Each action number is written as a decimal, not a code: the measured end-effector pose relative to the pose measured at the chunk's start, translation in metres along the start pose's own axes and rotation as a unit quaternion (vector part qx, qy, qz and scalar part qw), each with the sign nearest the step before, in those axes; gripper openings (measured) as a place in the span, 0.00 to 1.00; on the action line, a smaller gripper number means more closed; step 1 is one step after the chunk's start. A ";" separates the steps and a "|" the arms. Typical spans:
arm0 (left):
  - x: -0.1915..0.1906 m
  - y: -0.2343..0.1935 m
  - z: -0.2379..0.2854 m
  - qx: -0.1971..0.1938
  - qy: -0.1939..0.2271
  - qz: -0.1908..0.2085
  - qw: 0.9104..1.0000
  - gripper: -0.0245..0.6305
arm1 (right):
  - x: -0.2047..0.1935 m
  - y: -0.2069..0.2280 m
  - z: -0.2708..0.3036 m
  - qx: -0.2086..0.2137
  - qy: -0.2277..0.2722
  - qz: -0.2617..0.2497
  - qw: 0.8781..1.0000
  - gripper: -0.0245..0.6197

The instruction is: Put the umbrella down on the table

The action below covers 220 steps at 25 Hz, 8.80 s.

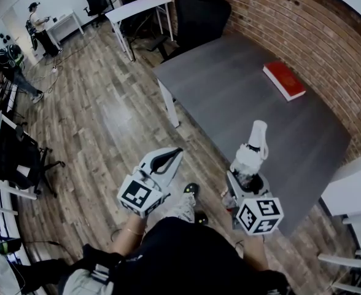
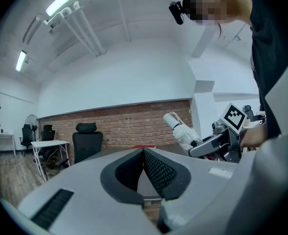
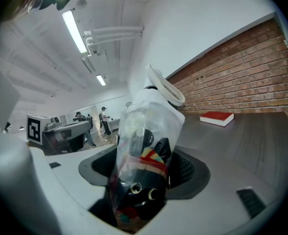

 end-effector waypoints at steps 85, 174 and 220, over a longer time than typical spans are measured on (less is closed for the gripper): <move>0.073 -0.230 0.408 -0.270 0.034 0.003 0.962 0.04 | 0.178 0.189 0.244 -0.206 -0.036 0.138 0.968 0.49; 0.055 -0.271 0.406 -0.211 -0.017 -0.023 0.977 0.04 | 0.086 0.263 0.356 -0.218 -0.242 0.203 0.923 0.49; 0.059 -0.257 0.401 -0.216 0.010 -0.027 0.976 0.04 | 0.104 0.256 0.355 -0.198 -0.230 0.203 0.931 0.54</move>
Point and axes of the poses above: the fingertips, and each gripper's own axes: z forward along the fingers, y to its right, x out of its top, the point moved 7 cm from there along -z, backward along the fingers, and after that the axes turned 14 degrees about -y, right-handed, at the moved point
